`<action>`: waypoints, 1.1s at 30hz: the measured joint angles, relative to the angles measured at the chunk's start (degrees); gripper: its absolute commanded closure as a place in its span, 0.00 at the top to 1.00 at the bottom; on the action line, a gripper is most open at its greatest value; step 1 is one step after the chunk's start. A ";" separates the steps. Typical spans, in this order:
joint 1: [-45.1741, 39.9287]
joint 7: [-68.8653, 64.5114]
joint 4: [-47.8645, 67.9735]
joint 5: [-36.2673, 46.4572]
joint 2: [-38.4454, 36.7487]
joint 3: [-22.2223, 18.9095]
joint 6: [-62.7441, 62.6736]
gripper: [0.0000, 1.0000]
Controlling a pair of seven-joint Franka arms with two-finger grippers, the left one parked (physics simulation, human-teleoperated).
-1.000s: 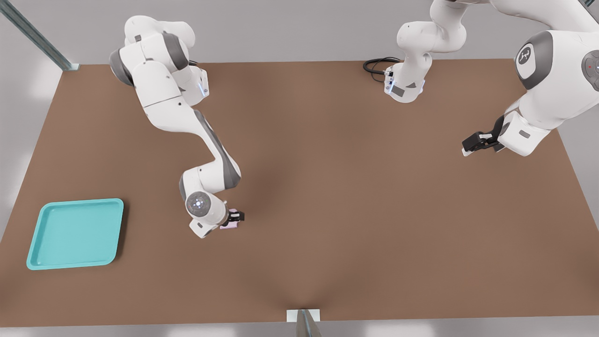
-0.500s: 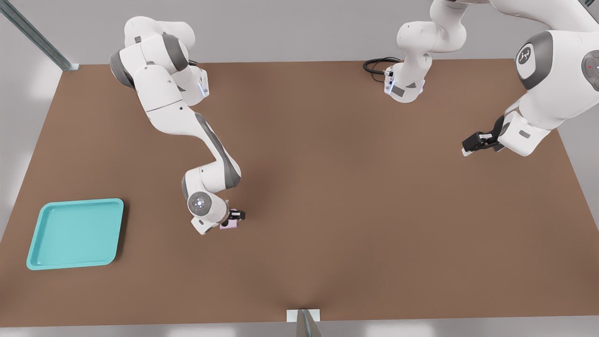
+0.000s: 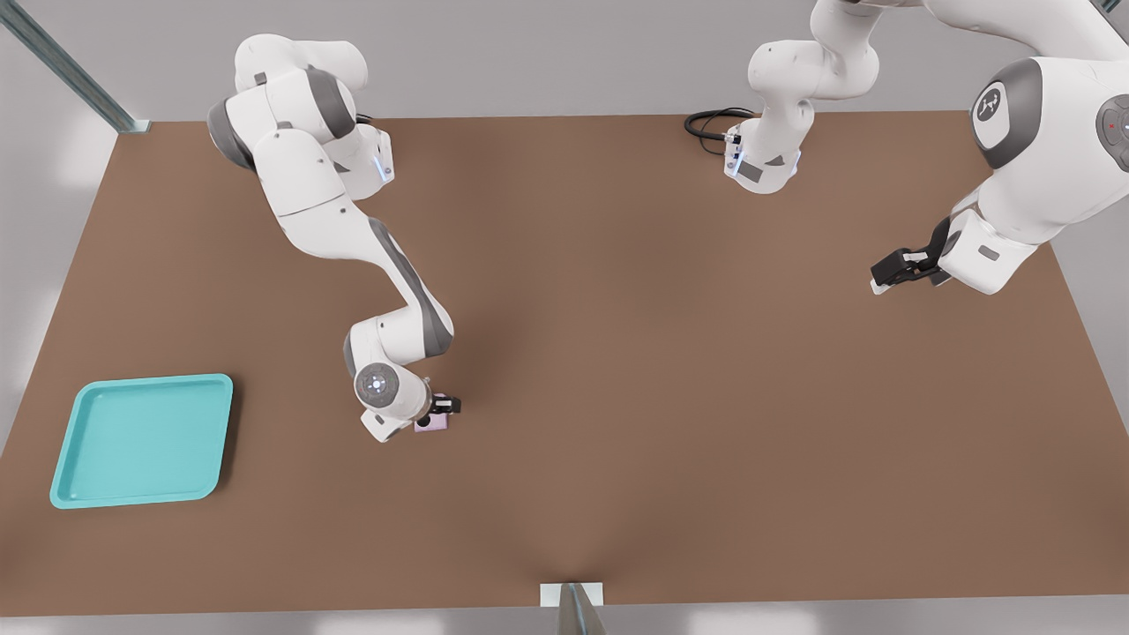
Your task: Keep left arm still and place phone on the tray with right arm
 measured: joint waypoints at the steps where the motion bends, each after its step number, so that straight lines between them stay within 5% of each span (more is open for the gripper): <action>1: -0.03 -0.15 0.01 -0.01 0.19 0.00 0.19 1.00; 8: 0.05 -0.99 -0.02 -0.03 1.32 0.00 1.53 1.00; 12: 0.27 -1.41 -0.01 0.09 1.23 -0.01 1.97 0.85; 23: -0.34 -2.13 0.04 0.04 -1.11 -0.16 2.10 0.82; 33: -18.96 -6.10 -0.29 -4.75 -6.23 -0.19 0.29 0.82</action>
